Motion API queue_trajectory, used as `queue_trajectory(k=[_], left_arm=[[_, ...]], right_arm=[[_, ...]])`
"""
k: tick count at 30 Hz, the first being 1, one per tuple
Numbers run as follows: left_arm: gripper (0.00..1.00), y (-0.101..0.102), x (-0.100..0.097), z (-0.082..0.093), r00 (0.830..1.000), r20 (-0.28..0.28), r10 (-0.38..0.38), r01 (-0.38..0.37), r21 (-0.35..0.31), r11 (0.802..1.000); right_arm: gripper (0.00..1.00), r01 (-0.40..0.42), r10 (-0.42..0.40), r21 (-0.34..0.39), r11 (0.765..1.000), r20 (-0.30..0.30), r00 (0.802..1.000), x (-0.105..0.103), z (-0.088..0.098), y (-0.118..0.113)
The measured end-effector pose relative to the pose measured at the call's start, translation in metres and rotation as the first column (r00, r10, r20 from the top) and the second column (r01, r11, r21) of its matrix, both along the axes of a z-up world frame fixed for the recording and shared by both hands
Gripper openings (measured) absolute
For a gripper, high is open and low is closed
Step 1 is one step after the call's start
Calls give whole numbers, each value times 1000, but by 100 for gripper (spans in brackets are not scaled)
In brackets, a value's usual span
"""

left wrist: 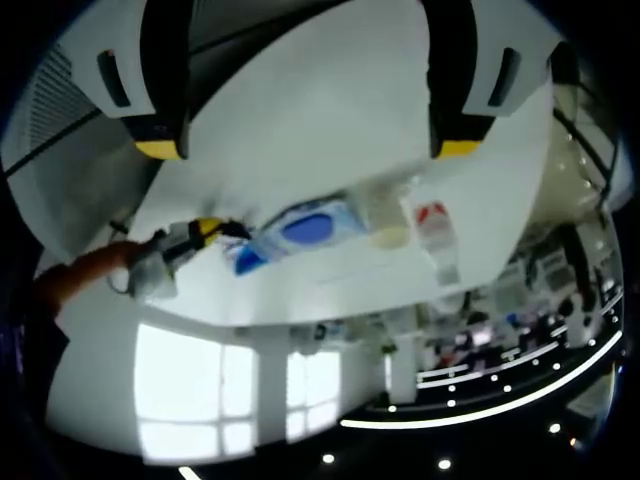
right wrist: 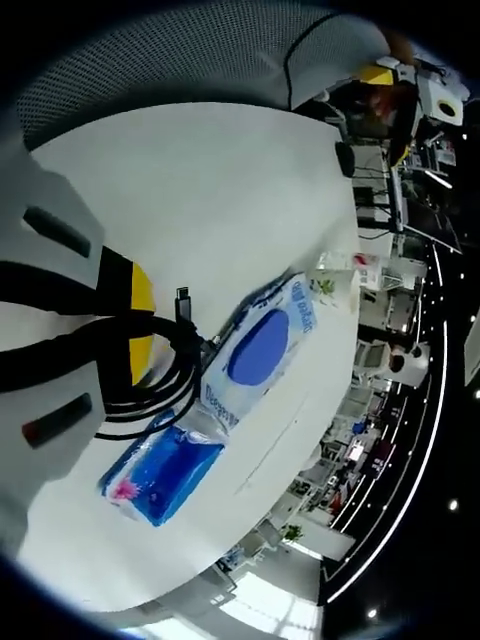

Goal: Arrange the tabletop items into an orderly group along one side of the table until the central work area is clear of visible clutter.

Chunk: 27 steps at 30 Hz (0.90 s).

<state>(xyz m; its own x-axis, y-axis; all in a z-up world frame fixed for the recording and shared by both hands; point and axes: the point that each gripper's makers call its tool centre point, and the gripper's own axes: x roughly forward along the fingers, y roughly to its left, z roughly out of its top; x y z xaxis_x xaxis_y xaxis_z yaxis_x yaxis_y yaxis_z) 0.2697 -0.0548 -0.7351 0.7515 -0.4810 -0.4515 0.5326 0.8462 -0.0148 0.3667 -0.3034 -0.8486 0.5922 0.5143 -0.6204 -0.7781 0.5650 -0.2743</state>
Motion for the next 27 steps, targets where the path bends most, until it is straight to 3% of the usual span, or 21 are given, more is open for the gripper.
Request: queue_trajectory(k=[14,21,27], left_arm=[[96,-1,-1,1,1000,3,-7,7,1,1000],[96,-3,-1,1,1000,4,-16,16,2,1000],[97,-2,0,2,1000,11,-15,14,6,1000]], right_arm=[[6,-40,38,-51,998,-29,999,-8,-19,2],[8,-48,47,-50,998,-27,999,-7,-17,3],[20,-3,3,6,1000,-17,1000,-5,0,0]])
